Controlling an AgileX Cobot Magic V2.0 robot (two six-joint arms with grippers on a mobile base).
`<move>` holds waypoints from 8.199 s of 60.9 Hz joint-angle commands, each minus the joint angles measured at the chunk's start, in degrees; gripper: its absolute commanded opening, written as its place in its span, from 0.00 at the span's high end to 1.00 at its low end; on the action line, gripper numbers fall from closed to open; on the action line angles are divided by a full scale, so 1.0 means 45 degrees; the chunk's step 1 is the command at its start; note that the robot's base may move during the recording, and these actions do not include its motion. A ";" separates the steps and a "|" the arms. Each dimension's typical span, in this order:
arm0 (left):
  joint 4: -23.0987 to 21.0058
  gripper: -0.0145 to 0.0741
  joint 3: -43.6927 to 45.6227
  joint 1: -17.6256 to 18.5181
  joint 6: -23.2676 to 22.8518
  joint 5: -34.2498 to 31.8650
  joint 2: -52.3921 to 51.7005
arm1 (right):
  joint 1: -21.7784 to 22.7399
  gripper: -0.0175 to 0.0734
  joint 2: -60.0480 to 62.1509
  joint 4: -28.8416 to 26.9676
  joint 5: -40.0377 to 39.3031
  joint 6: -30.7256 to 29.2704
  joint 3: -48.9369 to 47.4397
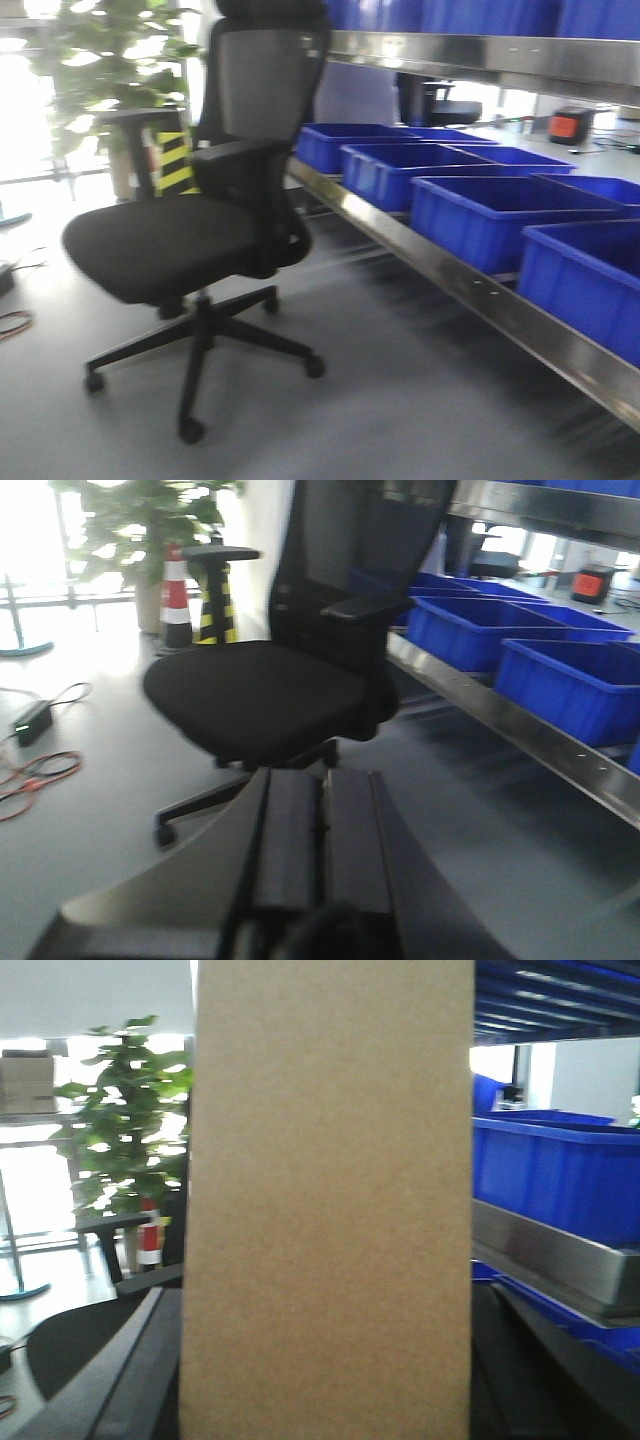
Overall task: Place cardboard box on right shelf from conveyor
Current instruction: 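Drive the base up to the steel shelf with blue bins, then raise the held box above the upper steel shelf with the right gripper, then lower the box flat onto the upper shelf and open the right gripper, then withdraw the right gripper from the box on the shelf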
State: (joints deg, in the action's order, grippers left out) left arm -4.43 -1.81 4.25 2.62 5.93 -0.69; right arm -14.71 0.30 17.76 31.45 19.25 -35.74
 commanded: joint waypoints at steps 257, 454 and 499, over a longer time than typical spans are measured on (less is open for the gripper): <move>-0.0075 0.97 -0.0130 -0.0069 0.0003 -0.1128 -0.0184 | -0.2642 0.47 -1.2179 0.1258 -0.2548 -0.6958 -0.6361; -0.0075 0.97 -0.0130 -0.0069 0.0003 -0.1128 -0.0184 | -0.3898 0.78 -1.0360 0.0384 -0.5243 0.3970 -0.1874; -0.0075 0.97 -0.0130 -0.0069 0.0003 -0.1128 -0.0184 | -0.3759 0.78 -1.0147 -0.1042 -0.5447 0.0936 -0.1334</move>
State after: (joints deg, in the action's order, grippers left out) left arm -4.43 -1.81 4.07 2.62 5.93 -0.69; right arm -32.35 -46.89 16.67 12.08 31.11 -40.93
